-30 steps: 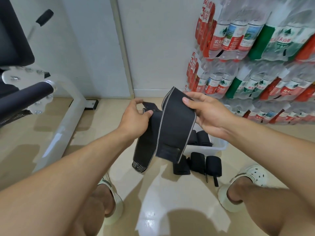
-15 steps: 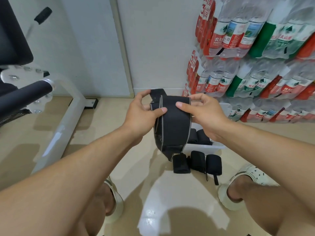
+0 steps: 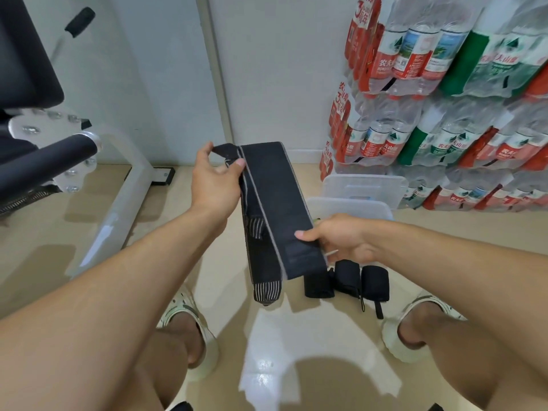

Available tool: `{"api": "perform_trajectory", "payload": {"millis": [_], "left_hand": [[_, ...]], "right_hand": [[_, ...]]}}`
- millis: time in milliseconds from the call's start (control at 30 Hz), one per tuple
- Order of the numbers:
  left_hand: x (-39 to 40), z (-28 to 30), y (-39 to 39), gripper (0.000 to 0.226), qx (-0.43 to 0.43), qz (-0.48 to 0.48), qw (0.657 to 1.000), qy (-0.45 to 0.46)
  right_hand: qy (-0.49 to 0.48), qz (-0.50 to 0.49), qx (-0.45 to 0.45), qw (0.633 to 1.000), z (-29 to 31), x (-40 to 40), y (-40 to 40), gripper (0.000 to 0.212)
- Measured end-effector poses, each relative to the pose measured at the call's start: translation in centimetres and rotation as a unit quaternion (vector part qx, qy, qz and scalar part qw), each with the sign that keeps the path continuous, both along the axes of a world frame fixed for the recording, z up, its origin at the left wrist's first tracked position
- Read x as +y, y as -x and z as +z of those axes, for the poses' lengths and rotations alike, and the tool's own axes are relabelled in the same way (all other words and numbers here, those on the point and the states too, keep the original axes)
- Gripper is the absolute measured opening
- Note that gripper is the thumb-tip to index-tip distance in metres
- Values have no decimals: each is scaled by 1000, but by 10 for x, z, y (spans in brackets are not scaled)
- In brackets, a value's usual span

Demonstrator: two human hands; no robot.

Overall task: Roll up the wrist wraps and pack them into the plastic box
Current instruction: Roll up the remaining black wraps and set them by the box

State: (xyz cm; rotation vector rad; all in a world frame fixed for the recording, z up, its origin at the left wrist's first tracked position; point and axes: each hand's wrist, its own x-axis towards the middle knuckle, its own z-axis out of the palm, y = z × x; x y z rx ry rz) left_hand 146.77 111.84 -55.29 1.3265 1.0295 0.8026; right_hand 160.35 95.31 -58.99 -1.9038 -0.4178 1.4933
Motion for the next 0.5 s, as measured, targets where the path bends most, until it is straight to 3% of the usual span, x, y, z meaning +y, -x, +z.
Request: {"api": "perform_trajectory", "payload": {"millis": [100,233,333,500], "left_hand": [[12,-9,6,67,52,29,998,-22],[23,-14,12,67,107,66,991,-39],[20,-9,14,72,122,65,989,-47],[9,-2,11,80,102,26,994,-38]], "right_hand": [[-20,-40,6,999,9,1,-11,34],[-81,-76,-21,994,24,2,-24,19],[-117,-92,-67,987,32,-1,-30,26],[-169,1,-92,981,45,-5,-28,18]]}}
